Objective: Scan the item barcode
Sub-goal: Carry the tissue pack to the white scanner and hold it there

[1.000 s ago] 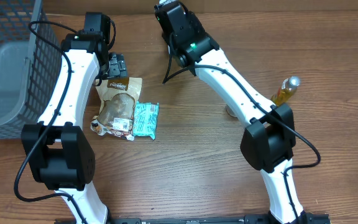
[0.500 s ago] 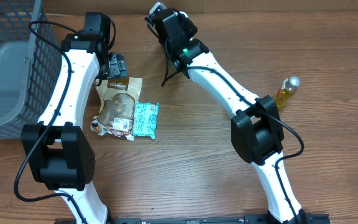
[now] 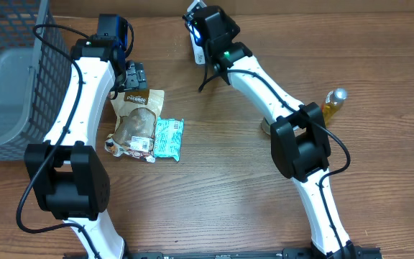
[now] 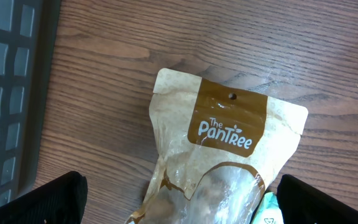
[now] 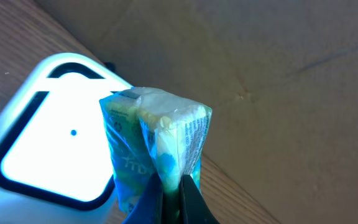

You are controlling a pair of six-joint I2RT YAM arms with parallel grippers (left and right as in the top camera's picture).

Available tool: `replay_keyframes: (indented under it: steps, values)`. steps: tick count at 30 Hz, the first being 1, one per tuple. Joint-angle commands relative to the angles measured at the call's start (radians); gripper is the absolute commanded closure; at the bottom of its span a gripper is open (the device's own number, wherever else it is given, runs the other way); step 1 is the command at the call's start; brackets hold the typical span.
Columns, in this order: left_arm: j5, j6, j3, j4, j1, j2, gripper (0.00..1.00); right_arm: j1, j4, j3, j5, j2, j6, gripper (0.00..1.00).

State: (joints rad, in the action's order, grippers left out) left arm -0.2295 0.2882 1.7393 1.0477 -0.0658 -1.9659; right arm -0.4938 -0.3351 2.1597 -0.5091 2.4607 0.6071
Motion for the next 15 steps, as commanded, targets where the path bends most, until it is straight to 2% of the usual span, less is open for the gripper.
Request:
replay_keyframes:
  steps: [1,15]
  values:
    - [-0.013,0.000,0.012,-0.002,-0.006,0.004,0.01,-0.001,0.029,0.006,0.032,0.005,0.004,0.96]
    - [-0.013,0.000,0.012,-0.002,-0.006,0.004,0.00,-0.002,0.061,0.005,0.043,0.008,0.004,0.96]
